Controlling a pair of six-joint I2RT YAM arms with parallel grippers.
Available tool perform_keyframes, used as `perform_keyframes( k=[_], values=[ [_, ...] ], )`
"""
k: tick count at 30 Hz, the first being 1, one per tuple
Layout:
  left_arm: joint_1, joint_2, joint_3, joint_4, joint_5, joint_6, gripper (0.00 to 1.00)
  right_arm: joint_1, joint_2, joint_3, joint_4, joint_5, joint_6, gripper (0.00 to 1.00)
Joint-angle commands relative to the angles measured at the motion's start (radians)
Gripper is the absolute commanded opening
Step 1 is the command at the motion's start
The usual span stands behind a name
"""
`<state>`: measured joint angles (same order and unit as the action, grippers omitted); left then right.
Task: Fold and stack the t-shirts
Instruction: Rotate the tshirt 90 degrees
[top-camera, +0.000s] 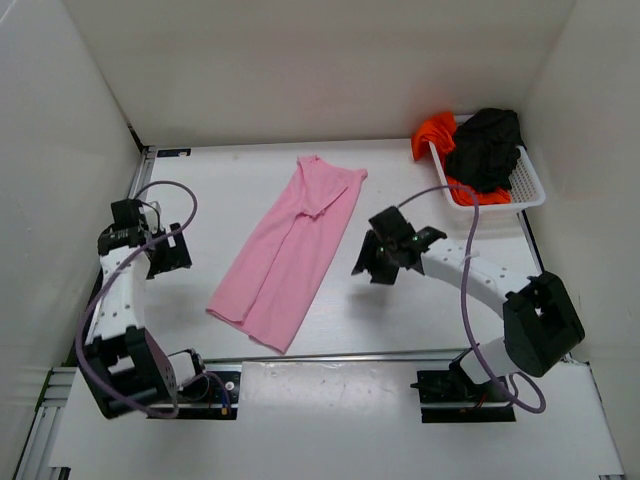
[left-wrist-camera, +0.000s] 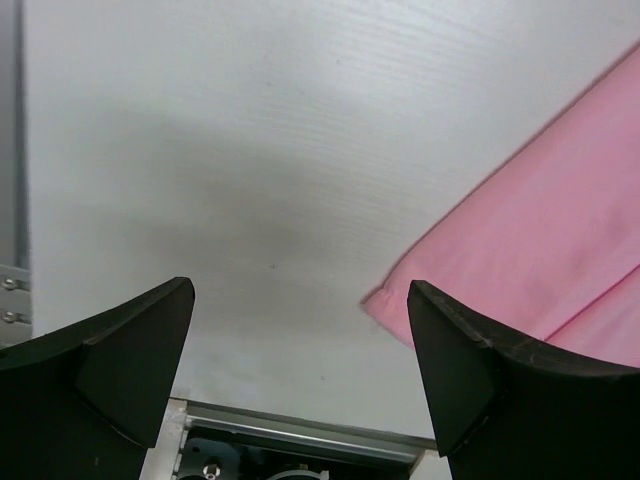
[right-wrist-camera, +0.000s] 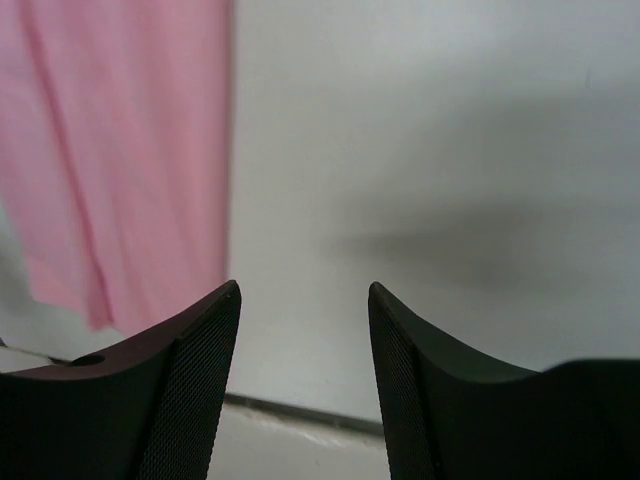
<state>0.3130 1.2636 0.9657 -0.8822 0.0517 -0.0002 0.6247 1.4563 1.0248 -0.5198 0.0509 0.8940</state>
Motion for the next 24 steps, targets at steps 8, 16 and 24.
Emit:
perform_keyframes(
  k=[8, 16, 24],
  values=[
    [0.001, -0.362, -0.053, -0.069, -0.01, 0.0, 0.99, 0.229, -0.152, -0.227, 0.198, -0.046, 0.388, 0.59],
    [0.001, -0.417, 0.001, -0.078, -0.088, 0.0, 0.99, 0.383, -0.097, -0.314, 0.349, -0.016, 0.627, 0.58],
    [0.001, -0.529, 0.002, -0.115, -0.107, 0.0, 0.99, 0.575, 0.094, -0.215, 0.448, 0.069, 0.746, 0.57]
  ],
)
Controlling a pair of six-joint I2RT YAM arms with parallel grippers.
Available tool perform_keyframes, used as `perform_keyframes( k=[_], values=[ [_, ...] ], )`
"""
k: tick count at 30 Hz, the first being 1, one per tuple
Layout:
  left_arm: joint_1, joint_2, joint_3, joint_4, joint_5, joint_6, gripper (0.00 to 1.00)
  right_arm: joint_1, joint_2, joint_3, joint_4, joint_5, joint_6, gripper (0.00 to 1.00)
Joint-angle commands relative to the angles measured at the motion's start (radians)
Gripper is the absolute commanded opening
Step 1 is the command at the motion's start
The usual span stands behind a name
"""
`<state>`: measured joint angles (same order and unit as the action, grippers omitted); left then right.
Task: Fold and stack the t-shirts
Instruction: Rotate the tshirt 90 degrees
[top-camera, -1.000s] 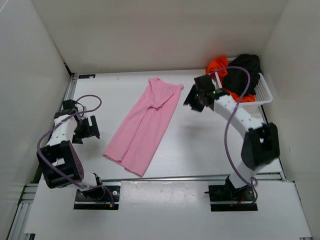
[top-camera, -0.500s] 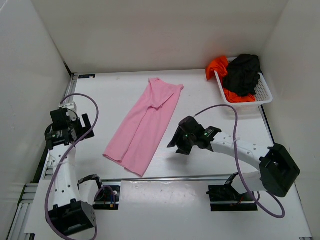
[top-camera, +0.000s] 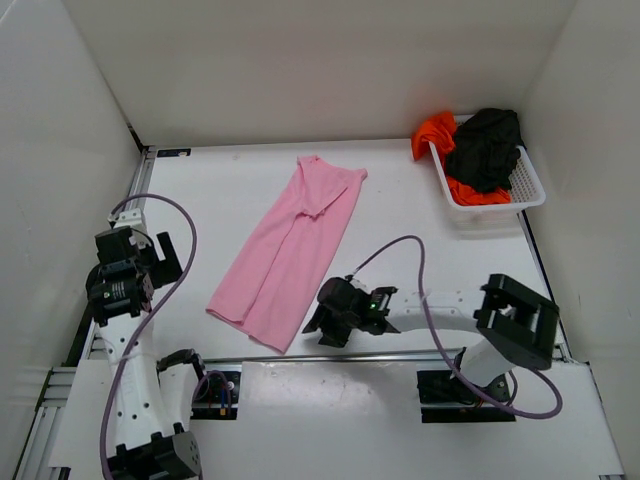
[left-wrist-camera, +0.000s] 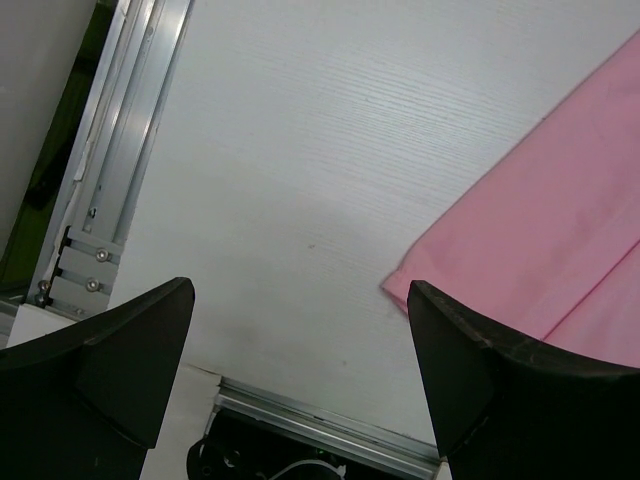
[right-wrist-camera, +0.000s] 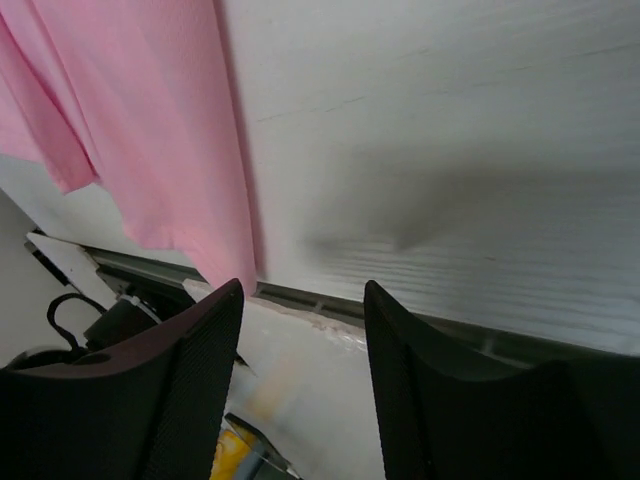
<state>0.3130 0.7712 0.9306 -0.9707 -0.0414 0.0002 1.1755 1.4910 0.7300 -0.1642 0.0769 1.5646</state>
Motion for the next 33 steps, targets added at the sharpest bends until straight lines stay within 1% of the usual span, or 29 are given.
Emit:
perform_keyframes(
  k=[1, 3, 7, 8, 10, 11, 13, 16, 17, 19, 21, 23, 24, 25, 27, 28, 29, 31, 32, 33],
  values=[
    [0.001, -0.036, 0.037, -0.036, -0.014, 0.0, 0.99, 0.036, 0.118, 0.098, 0.112, 0.028, 0.086, 0.55],
    [0.001, -0.046, 0.037, -0.045, -0.014, 0.0, 0.99, 0.045, 0.162, 0.135, 0.13, 0.001, 0.123, 0.53],
    [0.001, -0.067, 0.028, -0.068, -0.037, 0.0, 0.99, 0.067, 0.224, 0.134, 0.152, 0.014, 0.202, 0.52],
    [0.001, -0.067, 0.028, -0.068, -0.037, 0.0, 0.99, 0.067, 0.224, 0.125, 0.152, 0.024, 0.254, 0.5],
    [0.001, -0.067, 0.028, -0.077, -0.048, 0.0, 0.99, 0.067, 0.224, 0.088, 0.152, 0.04, 0.302, 0.48],
    [-0.011, -0.067, 0.04, -0.077, -0.048, 0.0, 0.99, 0.067, 0.224, 0.079, 0.152, 0.052, 0.317, 0.48],
    [-0.021, -0.067, 0.04, -0.091, -0.048, 0.0, 0.99, 0.067, 0.224, 0.078, 0.161, 0.052, 0.327, 0.45],
    [-0.022, -0.067, 0.04, -0.102, -0.048, 0.0, 0.99, 0.067, 0.264, 0.1, 0.161, -0.008, 0.327, 0.4],
    [-0.022, -0.067, 0.04, -0.102, -0.038, 0.0, 0.99, 0.067, 0.278, 0.121, 0.161, -0.055, 0.327, 0.38],
    [-0.022, -0.067, 0.03, -0.102, -0.038, 0.0, 0.99, 0.067, 0.311, 0.131, 0.161, -0.092, 0.315, 0.21],
    [-0.022, -0.058, 0.02, -0.102, -0.028, 0.0, 0.99, 0.067, 0.311, 0.125, 0.161, -0.103, 0.327, 0.0],
    [-0.022, -0.058, 0.02, -0.117, 0.014, 0.0, 0.99, 0.067, 0.281, 0.077, 0.179, -0.102, 0.36, 0.0],
    [-0.022, -0.046, 0.02, -0.138, 0.04, 0.0, 0.99, 0.058, 0.24, 0.021, 0.18, -0.091, 0.361, 0.0],
    [-0.022, -0.032, 0.02, -0.155, 0.11, 0.0, 0.99, 0.047, 0.217, -0.007, 0.18, -0.091, 0.361, 0.0],
    [-0.022, 0.005, 0.034, -0.2, 0.205, 0.0, 0.99, 0.023, 0.143, -0.07, 0.161, -0.078, 0.318, 0.0],
    [-0.031, 0.023, 0.059, -0.245, 0.25, 0.0, 0.99, 0.013, 0.117, -0.081, 0.134, -0.056, 0.287, 0.0],
    [-0.031, 0.043, 0.071, -0.264, 0.312, 0.0, 0.99, 0.004, 0.091, -0.09, 0.073, -0.042, 0.211, 0.0],
    [-0.101, 0.114, 0.091, -0.275, 0.324, 0.0, 0.99, -0.028, 0.017, -0.101, 0.004, -0.017, 0.131, 0.0],
    [-0.132, 0.137, 0.103, -0.275, 0.315, 0.0, 0.99, -0.04, -0.007, -0.115, -0.038, -0.006, 0.056, 0.0],
    [-0.165, 0.158, 0.103, -0.275, 0.314, 0.0, 0.99, -0.074, -0.056, -0.127, -0.038, -0.006, 0.02, 0.0]
  ],
)
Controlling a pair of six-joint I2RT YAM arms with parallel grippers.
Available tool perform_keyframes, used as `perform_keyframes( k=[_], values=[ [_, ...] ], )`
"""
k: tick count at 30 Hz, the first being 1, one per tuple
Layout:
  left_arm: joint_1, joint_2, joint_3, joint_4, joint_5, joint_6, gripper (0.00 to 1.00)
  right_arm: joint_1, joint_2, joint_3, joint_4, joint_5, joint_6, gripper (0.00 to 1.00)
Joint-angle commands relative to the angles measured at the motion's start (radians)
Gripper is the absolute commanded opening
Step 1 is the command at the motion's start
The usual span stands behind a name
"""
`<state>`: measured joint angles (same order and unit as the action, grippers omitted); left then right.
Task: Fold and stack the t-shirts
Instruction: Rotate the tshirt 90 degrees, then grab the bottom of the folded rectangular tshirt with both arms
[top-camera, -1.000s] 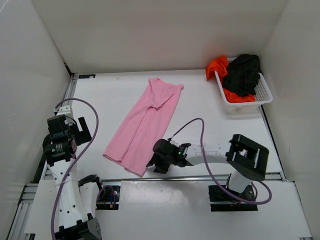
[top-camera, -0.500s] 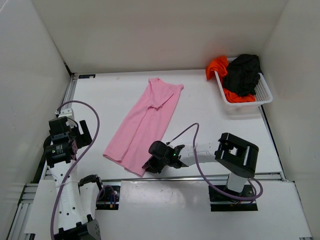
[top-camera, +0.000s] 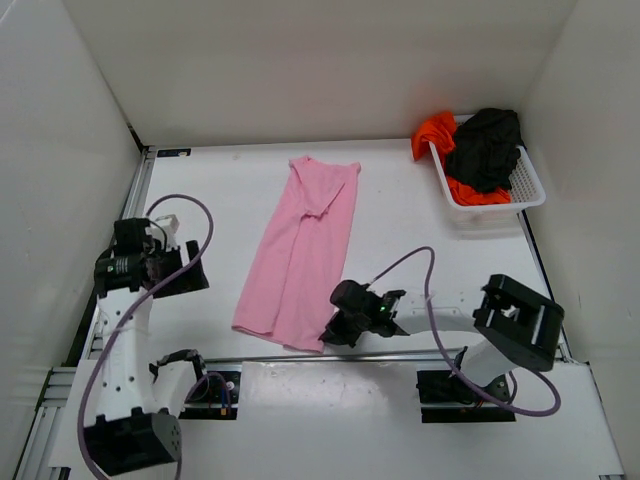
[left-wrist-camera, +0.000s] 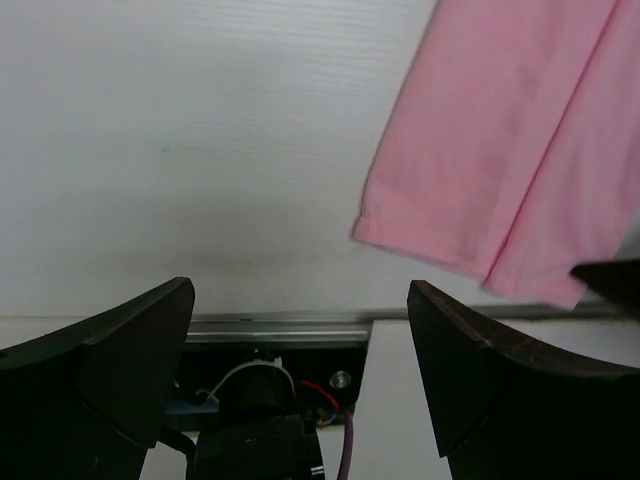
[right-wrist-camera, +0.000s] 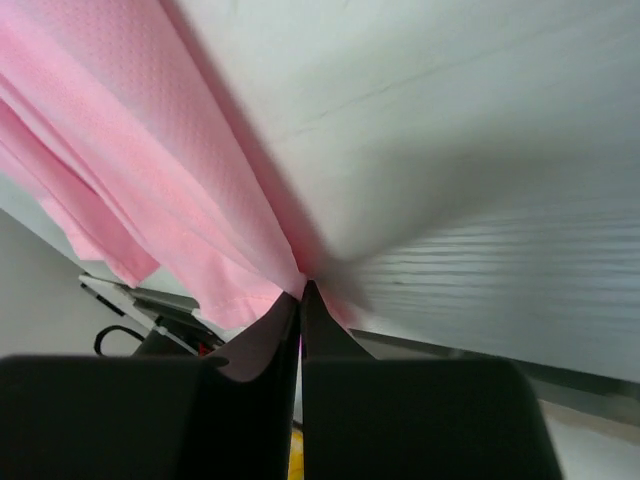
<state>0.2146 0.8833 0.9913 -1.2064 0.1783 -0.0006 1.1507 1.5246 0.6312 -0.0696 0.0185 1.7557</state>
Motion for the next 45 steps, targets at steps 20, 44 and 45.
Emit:
perform_keyframes(
  k=[20, 44, 45],
  values=[
    [-0.88, 0.139, 0.11, 0.367, -0.339, 0.001, 0.97, -0.387, -0.391, -0.076, -0.259, -0.164, -0.778, 0.53],
    [-0.629, 0.253, -0.399, 0.573, 0.293, 0.001, 0.86, -0.235, -0.435, -0.134, -0.269, -0.002, -0.653, 0.56],
    [-0.629, 0.262, -0.422, 0.573, 0.303, 0.001, 0.86, -0.235, -0.435, -0.134, -0.269, -0.002, -0.653, 0.56]
  ],
)
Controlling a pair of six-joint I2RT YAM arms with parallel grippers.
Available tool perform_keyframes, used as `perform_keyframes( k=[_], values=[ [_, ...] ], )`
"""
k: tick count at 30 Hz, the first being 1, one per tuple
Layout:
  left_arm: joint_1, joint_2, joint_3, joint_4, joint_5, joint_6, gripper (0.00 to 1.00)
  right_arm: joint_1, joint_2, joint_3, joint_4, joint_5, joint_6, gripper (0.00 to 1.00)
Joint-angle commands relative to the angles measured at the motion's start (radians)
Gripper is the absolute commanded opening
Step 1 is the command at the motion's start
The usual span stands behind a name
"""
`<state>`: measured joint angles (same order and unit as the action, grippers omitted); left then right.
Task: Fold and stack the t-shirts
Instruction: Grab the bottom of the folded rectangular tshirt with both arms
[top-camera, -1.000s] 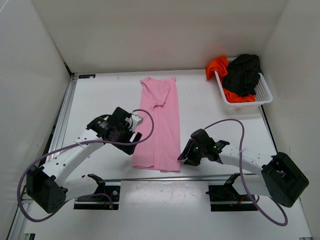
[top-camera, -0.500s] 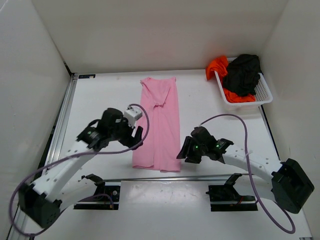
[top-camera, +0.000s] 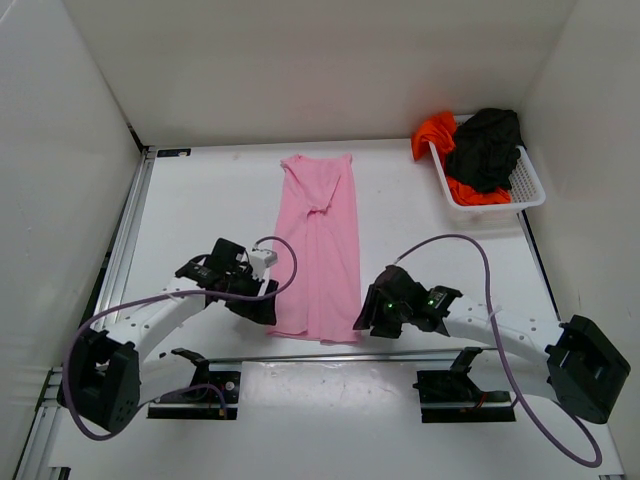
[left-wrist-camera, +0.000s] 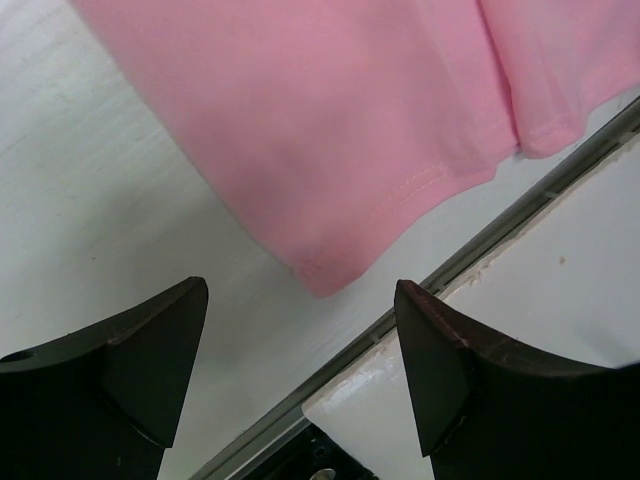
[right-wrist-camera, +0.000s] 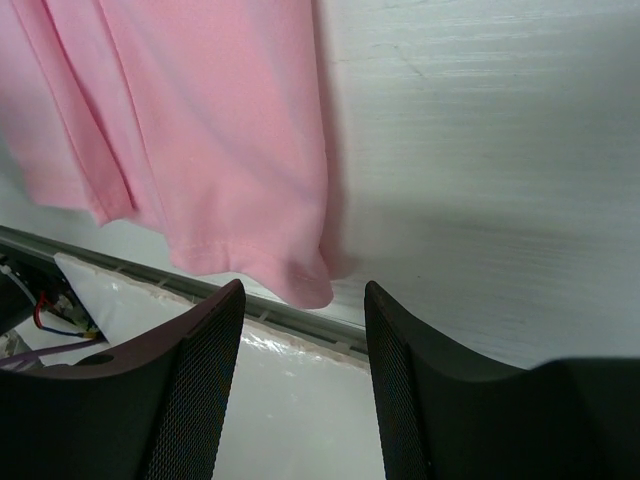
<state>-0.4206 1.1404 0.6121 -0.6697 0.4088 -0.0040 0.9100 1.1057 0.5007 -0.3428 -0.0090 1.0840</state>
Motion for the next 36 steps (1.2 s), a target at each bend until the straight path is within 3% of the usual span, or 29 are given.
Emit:
perform_keyframes(
  k=[1, 6, 11, 17, 29, 32, 36],
  values=[
    [0.006, 0.021, -0.055, 0.045, 0.073, 0.004, 0.86, 0.006, -0.017, -0.004, 0.004, 0.036, 0.019, 0.56],
    [0.006, 0.102, -0.066, 0.071, 0.085, 0.004, 0.86, 0.006, 0.014, 0.005, 0.004, 0.037, 0.019, 0.56],
    [0.006, 0.223, 0.023, 0.093, 0.085, 0.004, 0.82, 0.026, 0.036, 0.006, 0.013, 0.046, 0.039, 0.55],
    [0.006, 0.216, -0.033, 0.093, 0.101, 0.004, 0.64, 0.035, 0.069, 0.006, 0.034, 0.037, 0.048, 0.55],
    [0.006, 0.22, -0.061, 0.102, 0.071, 0.004, 0.64, 0.035, 0.192, 0.035, 0.074, -0.02, 0.039, 0.54],
    [0.006, 0.199, -0.071, 0.09, 0.059, 0.004, 0.7, 0.035, 0.204, 0.053, 0.053, -0.02, 0.039, 0.55],
    [0.006, 0.208, -0.08, 0.09, 0.059, 0.004, 0.66, 0.035, 0.204, 0.053, 0.033, -0.02, 0.039, 0.53]
  ],
)
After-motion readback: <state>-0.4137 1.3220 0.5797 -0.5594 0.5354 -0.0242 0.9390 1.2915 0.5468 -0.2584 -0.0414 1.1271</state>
